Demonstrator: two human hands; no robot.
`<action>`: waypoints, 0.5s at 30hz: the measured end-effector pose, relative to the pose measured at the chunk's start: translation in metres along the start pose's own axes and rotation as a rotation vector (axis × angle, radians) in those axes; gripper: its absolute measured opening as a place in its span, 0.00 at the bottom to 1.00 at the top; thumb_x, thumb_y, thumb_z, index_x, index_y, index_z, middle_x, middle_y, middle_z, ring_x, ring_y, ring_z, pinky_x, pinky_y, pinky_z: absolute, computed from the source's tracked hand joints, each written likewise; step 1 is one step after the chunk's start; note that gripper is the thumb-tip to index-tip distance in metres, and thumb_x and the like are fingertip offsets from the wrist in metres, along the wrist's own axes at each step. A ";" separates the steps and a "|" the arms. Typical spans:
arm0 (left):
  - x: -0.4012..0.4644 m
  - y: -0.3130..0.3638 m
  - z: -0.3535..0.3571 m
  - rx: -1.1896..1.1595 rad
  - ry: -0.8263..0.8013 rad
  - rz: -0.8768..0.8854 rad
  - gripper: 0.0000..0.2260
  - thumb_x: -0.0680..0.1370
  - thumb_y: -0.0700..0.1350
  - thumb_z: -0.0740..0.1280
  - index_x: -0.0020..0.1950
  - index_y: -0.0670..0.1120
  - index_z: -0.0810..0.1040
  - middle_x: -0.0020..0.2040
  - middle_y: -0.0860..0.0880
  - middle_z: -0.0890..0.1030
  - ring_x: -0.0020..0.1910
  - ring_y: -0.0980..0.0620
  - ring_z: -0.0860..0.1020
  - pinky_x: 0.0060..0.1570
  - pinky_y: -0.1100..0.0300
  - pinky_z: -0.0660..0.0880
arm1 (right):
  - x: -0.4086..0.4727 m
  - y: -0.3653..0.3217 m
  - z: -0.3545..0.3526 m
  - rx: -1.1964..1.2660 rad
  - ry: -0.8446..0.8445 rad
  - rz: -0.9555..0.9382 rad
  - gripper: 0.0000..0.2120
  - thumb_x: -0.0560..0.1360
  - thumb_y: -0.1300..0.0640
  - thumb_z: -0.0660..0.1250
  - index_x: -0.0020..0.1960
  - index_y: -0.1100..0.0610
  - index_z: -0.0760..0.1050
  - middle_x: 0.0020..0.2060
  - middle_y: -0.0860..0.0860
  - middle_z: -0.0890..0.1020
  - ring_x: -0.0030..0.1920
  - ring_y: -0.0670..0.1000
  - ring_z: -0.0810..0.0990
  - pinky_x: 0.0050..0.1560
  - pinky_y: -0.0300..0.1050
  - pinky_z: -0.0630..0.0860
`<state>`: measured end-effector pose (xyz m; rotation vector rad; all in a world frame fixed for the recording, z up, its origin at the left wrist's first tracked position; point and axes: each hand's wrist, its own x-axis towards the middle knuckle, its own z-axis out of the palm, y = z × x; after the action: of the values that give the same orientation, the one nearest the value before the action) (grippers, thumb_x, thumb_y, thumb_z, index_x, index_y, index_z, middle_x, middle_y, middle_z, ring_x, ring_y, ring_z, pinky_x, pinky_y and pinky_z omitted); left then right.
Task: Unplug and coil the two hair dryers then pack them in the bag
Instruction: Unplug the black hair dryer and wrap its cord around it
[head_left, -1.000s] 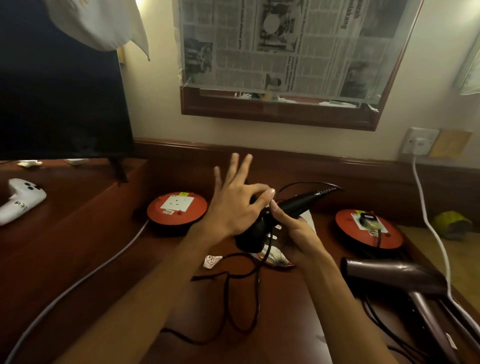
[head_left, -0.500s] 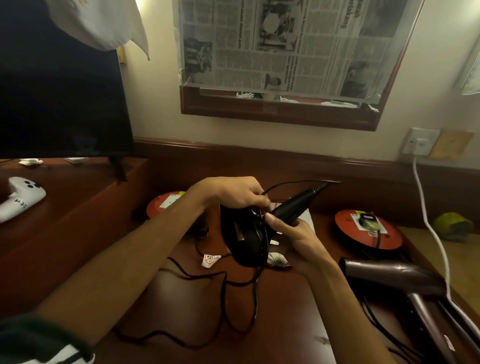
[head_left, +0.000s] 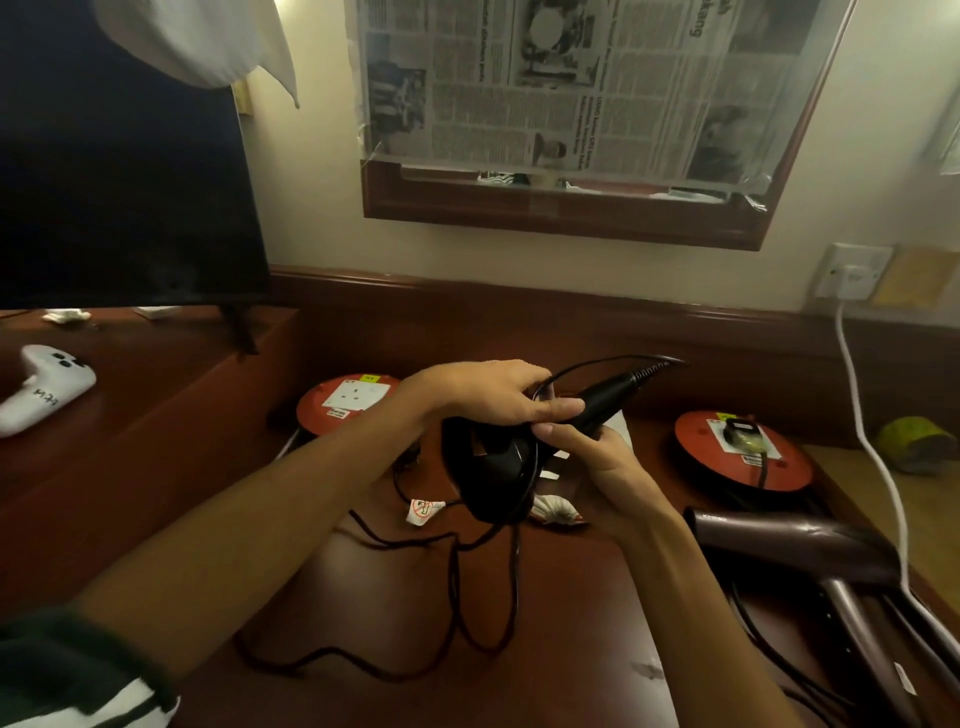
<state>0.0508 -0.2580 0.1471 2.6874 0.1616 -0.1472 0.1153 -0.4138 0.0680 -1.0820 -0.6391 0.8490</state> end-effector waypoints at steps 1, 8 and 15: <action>0.001 -0.001 -0.004 0.001 -0.066 -0.005 0.27 0.80 0.69 0.59 0.61 0.48 0.80 0.56 0.49 0.83 0.54 0.51 0.82 0.58 0.53 0.78 | -0.001 0.000 0.000 -0.019 -0.022 -0.003 0.20 0.72 0.61 0.71 0.63 0.64 0.77 0.51 0.60 0.85 0.50 0.59 0.86 0.42 0.53 0.83; 0.014 -0.006 -0.005 -0.046 -0.238 0.021 0.24 0.82 0.65 0.58 0.52 0.47 0.81 0.42 0.49 0.81 0.37 0.55 0.80 0.41 0.64 0.76 | -0.003 0.003 0.002 0.005 -0.058 -0.013 0.21 0.74 0.65 0.69 0.67 0.61 0.75 0.56 0.62 0.84 0.54 0.62 0.85 0.44 0.53 0.83; 0.034 -0.012 0.006 0.009 -0.162 -0.023 0.19 0.85 0.57 0.61 0.39 0.49 0.77 0.34 0.51 0.76 0.30 0.56 0.72 0.28 0.68 0.69 | -0.003 0.018 0.017 0.108 0.214 0.074 0.15 0.79 0.64 0.65 0.64 0.67 0.74 0.56 0.68 0.81 0.50 0.63 0.84 0.43 0.57 0.84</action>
<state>0.0820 -0.2467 0.1317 2.6687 0.1421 -0.3725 0.0949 -0.4038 0.0567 -1.0853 -0.3724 0.8088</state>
